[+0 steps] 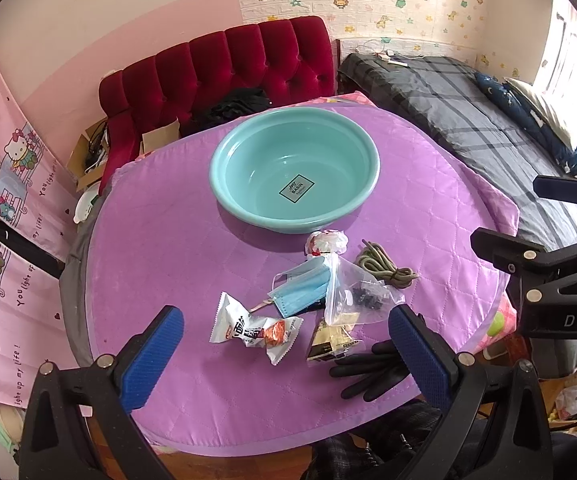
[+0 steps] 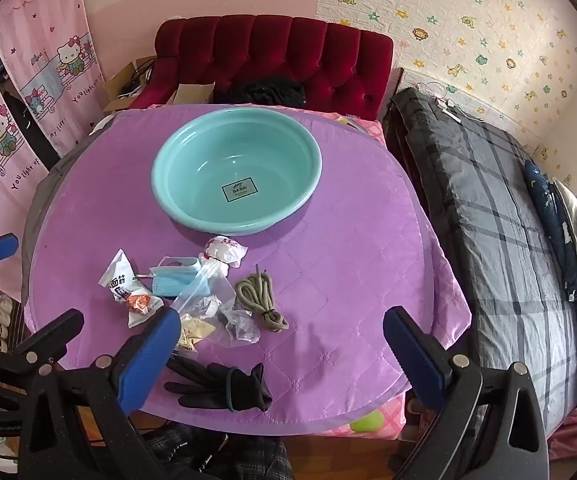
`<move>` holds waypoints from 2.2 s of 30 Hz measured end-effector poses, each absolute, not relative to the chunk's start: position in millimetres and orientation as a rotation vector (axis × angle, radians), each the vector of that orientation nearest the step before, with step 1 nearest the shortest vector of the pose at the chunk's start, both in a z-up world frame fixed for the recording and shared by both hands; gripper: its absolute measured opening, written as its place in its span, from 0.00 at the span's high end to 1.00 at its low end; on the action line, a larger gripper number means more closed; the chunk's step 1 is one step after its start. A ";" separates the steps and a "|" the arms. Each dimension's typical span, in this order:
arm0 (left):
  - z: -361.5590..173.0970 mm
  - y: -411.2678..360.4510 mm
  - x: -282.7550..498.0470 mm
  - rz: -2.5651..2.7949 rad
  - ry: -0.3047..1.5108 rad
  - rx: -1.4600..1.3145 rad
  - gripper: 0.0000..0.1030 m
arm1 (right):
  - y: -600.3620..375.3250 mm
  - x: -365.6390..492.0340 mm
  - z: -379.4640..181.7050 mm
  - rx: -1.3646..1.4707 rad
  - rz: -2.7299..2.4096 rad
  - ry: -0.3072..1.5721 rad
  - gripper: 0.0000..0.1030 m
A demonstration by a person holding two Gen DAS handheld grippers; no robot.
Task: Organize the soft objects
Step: 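Lower the right gripper onto the black gloves and close it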
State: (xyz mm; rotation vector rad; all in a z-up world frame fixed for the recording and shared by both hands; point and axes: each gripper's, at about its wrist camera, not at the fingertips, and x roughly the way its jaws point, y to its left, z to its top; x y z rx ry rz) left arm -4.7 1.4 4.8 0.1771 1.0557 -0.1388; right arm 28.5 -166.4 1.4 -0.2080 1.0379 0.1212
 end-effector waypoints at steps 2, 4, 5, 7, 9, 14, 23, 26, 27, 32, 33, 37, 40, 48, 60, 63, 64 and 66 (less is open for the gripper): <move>5.2 2.8 -4.4 -0.136 1.053 0.176 0.00 | -166.0 28.6 1.0 -0.212 0.122 1.040 0.00; 5.2 4.0 -4.6 -0.136 1.052 0.172 0.00 | -165.1 28.6 0.4 -0.218 0.126 1.042 0.00; 4.9 4.1 -5.1 -0.136 1.051 0.173 0.00 | -164.8 28.5 0.3 -0.219 0.129 1.043 0.00; 4.9 4.4 -5.2 -0.136 1.051 0.173 0.00 | -164.4 25.9 2.1 -0.218 0.125 1.044 0.00; 5.1 4.4 -5.4 -0.137 1.051 0.179 0.00 | -164.0 25.4 2.3 -0.215 0.129 1.045 0.00; 4.3 3.4 -6.0 -0.150 1.046 0.193 0.00 | -158.9 25.8 2.8 -0.204 0.108 1.051 0.00; 4.3 2.4 -4.6 -0.160 1.038 0.200 0.00 | -165.0 23.7 2.0 -0.179 0.124 1.053 0.00; 3.7 4.5 -4.8 -0.160 1.037 0.199 0.00 | -163.4 23.5 1.3 -0.183 0.126 1.051 0.00; 3.4 5.0 -4.8 -0.160 1.038 0.198 0.00 | -162.8 23.9 1.6 -0.184 0.128 1.051 0.00; -2.7 11.4 -4.8 -0.163 1.036 0.180 0.00 | -160.9 23.8 -2.7 -0.165 0.136 1.050 0.00; -5.0 12.8 -4.5 -0.162 1.038 0.182 0.00 | -161.3 24.4 -4.4 -0.155 0.137 1.053 0.00; -13.3 19.8 -4.9 -0.159 1.030 0.194 0.00 | -160.4 25.0 -17.6 -0.136 0.141 1.088 0.00; -19.8 25.3 -5.2 -0.175 1.032 0.176 0.00 | -157.0 24.8 -27.7 -0.147 0.134 1.098 0.00; -44.7 43.1 -6.4 -0.183 1.032 0.155 0.00 | -148.5 22.1 -81.2 -0.185 0.124 1.159 0.00; -77.9 71.4 -21.9 -0.170 1.067 0.146 0.00 | -143.4 9.8 -182.3 -0.199 0.115 1.289 0.00; -87.2 77.1 -25.5 -0.167 1.079 0.159 0.00 | -144.4 8.9 -198.4 -0.189 0.111 1.309 0.00; -90.8 78.7 -26.2 -0.169 1.087 0.159 0.00 | -144.9 8.7 -206.1 -0.187 0.106 1.322 0.00; -99.1 81.1 -27.6 -0.188 1.112 0.148 0.00 | -144.9 7.2 -217.2 -0.189 0.101 1.334 0.00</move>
